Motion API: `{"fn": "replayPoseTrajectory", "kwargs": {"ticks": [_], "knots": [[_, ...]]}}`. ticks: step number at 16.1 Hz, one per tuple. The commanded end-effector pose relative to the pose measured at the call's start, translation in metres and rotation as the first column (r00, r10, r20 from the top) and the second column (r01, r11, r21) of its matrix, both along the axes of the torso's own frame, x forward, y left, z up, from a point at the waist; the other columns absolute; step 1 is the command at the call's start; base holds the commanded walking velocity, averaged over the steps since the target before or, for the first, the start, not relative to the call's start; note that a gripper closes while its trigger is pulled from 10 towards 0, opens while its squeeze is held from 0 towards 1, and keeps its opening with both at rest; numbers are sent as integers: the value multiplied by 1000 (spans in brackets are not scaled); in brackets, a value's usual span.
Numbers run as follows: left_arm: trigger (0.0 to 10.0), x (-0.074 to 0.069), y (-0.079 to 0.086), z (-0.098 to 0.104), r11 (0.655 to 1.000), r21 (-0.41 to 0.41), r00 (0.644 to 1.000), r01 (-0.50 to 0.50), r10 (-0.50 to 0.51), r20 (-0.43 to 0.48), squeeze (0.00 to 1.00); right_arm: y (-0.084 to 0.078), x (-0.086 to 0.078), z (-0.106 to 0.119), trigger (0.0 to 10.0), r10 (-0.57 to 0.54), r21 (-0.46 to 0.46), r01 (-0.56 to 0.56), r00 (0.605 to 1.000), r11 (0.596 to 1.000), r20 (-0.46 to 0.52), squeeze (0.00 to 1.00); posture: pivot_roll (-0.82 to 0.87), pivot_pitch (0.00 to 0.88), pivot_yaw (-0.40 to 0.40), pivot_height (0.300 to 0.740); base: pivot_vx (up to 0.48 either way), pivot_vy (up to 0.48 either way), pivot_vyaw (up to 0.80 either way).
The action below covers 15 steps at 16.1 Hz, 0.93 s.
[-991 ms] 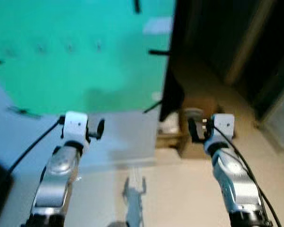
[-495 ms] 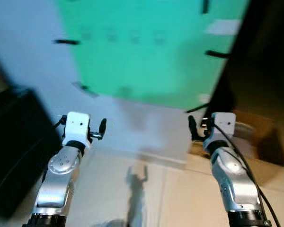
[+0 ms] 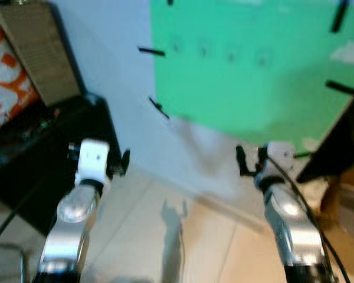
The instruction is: Hang keys on a hook
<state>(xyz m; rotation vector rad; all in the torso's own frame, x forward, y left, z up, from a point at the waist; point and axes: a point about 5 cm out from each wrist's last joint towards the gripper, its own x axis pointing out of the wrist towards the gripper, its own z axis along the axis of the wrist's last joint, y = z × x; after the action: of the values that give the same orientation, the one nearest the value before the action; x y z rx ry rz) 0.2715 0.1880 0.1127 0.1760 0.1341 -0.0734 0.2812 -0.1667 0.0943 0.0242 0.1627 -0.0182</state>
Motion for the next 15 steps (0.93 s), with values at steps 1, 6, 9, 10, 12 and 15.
{"fn": "replayPoseTrajectory", "kwargs": {"ticks": [1, 6, 9, 10, 12, 15], "knots": [[10000, 1, 0, 2, 1000, 3, 1000, 4, -4, 6, 0, 4, 4, 3, 10000, 18, 0, -18, 1000, 1000, 12, 1000, -8, 0, 0, 740, 390, 0, 0], [10000, 2, -1, 3, 1000, -1, 1000, 1, -1, 2, 0, 6, 6, 3, 10000, 42, -13, -42, 999, 999, -4, 1000, -1, 0, -12, 740, 406, 0, 431], [10000, 2, 1, 3, 1000, 1, 1000, -8, 8, 0, 0, 6, 8, 5, 10000, 50, -17, -50, 999, 999, -2, 1000, -6, 0, -14, 740, 406, 0, 800], [10000, 2, 0, 3, 1000, 0, 1000, -6, 6, 0, 0, 6, 9, 5, 10000, 49, -19, -49, 999, 999, -2, 1000, -6, 0, -13, 740, 394, 0, 800], [10000, 2, -1, 3, 1000, 1, 1000, -3, 3, 0, 0, 5, 9, 5, 10000, 47, -21, -47, 999, 999, -2, 1000, -7, 0, -12, 740, 407, 0, 800], [10000, 4, 0, 4, 1000, 6, 1000, -1, 1, 3, 0, -2, 10, 3, 10000, -4, -151, 4, 1000, 988, 0, 1000, -10, 0, -6, 740, 409, 0, 0]]}}
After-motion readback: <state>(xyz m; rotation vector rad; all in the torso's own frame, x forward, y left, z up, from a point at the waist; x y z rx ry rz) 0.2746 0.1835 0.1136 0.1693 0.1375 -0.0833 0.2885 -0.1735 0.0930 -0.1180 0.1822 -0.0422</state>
